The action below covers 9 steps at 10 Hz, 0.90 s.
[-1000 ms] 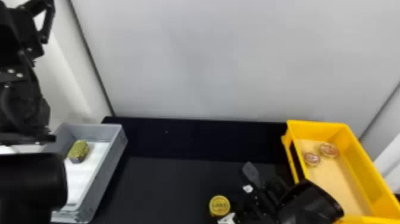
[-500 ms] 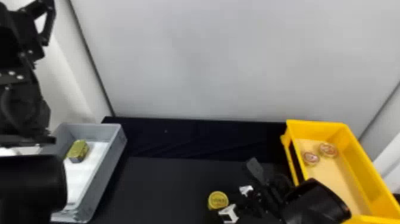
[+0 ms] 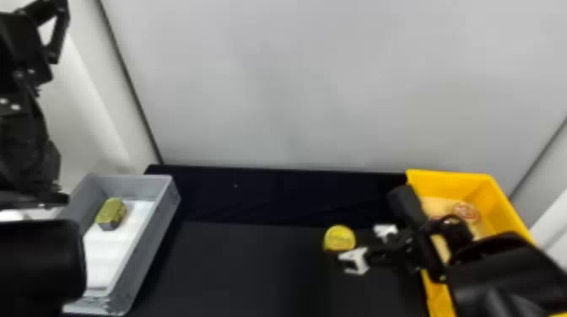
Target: Pick up the round yellow can and place it in the yellow rectangular box
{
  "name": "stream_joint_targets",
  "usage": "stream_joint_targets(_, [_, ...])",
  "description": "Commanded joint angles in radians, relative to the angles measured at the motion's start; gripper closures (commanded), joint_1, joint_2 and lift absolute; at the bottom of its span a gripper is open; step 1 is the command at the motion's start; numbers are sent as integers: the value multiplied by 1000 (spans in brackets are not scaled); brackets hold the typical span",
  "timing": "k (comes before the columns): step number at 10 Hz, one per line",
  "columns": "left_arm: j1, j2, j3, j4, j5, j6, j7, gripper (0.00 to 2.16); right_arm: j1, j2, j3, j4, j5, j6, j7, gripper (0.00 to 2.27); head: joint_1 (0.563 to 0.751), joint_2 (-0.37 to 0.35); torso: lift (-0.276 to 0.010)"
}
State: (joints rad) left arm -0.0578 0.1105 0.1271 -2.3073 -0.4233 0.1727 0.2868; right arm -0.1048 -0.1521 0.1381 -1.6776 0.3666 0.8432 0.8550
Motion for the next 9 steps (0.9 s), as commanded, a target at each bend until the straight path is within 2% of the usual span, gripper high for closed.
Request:
stream_joint_targets(1, [-7,17,3,-15,-2,27,-3,131,-15,-26,-124,-119,83,47,1,593,663,54,-10])
stream_joint_targets(3, [-13,26,5,-21,0,36,-10,131,-55,-81,-241,-120,125,47,-29,593,663,54,-10])
stream_joint_targets(4, [-19,34,3,-23,-2,44,-15,131,-59,-103,-298,-111,125,41,-80,593,663,54,-10])
stream_joint_targets(6, [-27,43,6,-27,0,50,-24,131,-90,-118,-402,-17,111,12,-167,593,663,54,-10])
stream_joint_targets(7, [-27,49,11,-32,0,53,-26,131,-108,-123,-453,62,36,-4,-226,593,663,54,-10])
stream_joint_targets(8, [-31,52,11,-32,-2,54,-26,131,-127,-141,-471,167,-141,-27,-332,593,663,54,-10])
stream_joint_targets(9, [-36,52,5,-30,-2,54,-30,131,-128,-179,-443,271,-356,-67,-467,593,663,54,-10])
